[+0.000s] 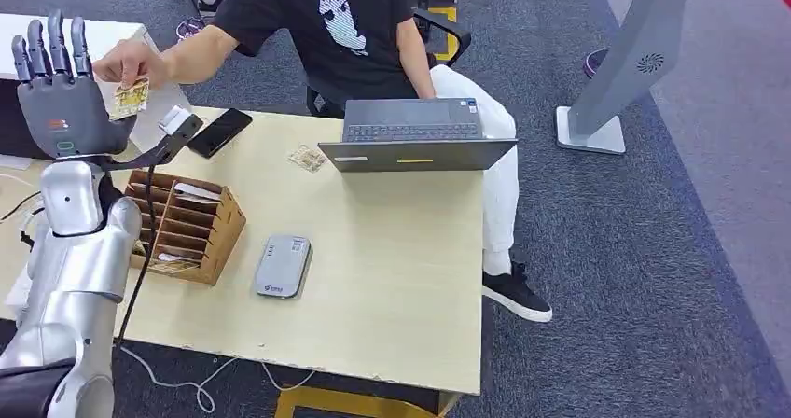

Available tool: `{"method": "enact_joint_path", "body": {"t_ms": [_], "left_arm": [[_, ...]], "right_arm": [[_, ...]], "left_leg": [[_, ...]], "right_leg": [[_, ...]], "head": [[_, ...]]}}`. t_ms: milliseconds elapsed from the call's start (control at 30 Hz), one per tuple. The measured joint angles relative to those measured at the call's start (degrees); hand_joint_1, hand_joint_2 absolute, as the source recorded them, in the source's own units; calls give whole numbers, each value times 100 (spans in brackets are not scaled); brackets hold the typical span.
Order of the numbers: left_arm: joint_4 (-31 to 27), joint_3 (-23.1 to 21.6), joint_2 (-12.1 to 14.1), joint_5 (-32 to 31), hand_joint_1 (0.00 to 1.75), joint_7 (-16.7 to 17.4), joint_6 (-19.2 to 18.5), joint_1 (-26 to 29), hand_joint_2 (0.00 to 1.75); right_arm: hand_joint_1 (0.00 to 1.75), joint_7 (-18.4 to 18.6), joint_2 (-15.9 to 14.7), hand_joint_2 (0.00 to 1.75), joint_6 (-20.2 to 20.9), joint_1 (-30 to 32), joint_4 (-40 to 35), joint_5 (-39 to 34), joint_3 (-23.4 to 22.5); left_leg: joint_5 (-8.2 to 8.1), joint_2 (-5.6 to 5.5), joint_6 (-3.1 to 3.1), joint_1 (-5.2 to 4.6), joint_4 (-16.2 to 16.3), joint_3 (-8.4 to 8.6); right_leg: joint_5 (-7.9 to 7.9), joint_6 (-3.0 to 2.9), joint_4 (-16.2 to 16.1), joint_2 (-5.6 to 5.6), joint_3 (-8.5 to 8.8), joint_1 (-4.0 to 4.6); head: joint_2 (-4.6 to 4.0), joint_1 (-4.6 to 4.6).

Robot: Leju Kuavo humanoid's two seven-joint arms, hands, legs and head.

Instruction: Pass the card to the sensor for recognition and then transmit it.

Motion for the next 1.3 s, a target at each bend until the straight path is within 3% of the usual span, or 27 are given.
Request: {"method": "enact_joint_path", "body": {"t_ms": [133,167,200,500,1300], "left_arm": [[0,0,20,0,0,-7,2,1,175],[0,0,26,2,12,-13,0,1,175],[0,0,33,4,175,-39,0,1,175],[70,0,28,39,175,-350,0,21,175],[92,9,35,50,175,-477,0,33,175]], "right_arm": [[0,0,0,175,4,0,0,0,0],[0,-2,0,175,7,1,0,0,0],[0,-7,0,175,7,1,0,0,0],[0,-59,0,175,-2,6,0,11,-2],[0,-70,0,175,-2,9,0,20,-13]], "left_leg": [[0,-1,0,0,0,0],[0,-1,0,0,0,-1],[0,-1,0,0,0,-1],[0,-1,0,0,0,-2],[0,-2,0,0,0,-5]], "right_leg": [[0,0,0,-1,0,0],[0,0,0,-1,0,0],[0,0,0,-1,0,0],[0,0,0,-1,-1,0],[0,0,0,-3,-3,0]], "head": [[0,0],[0,-2],[0,0],[0,-2],[0,0]]}}
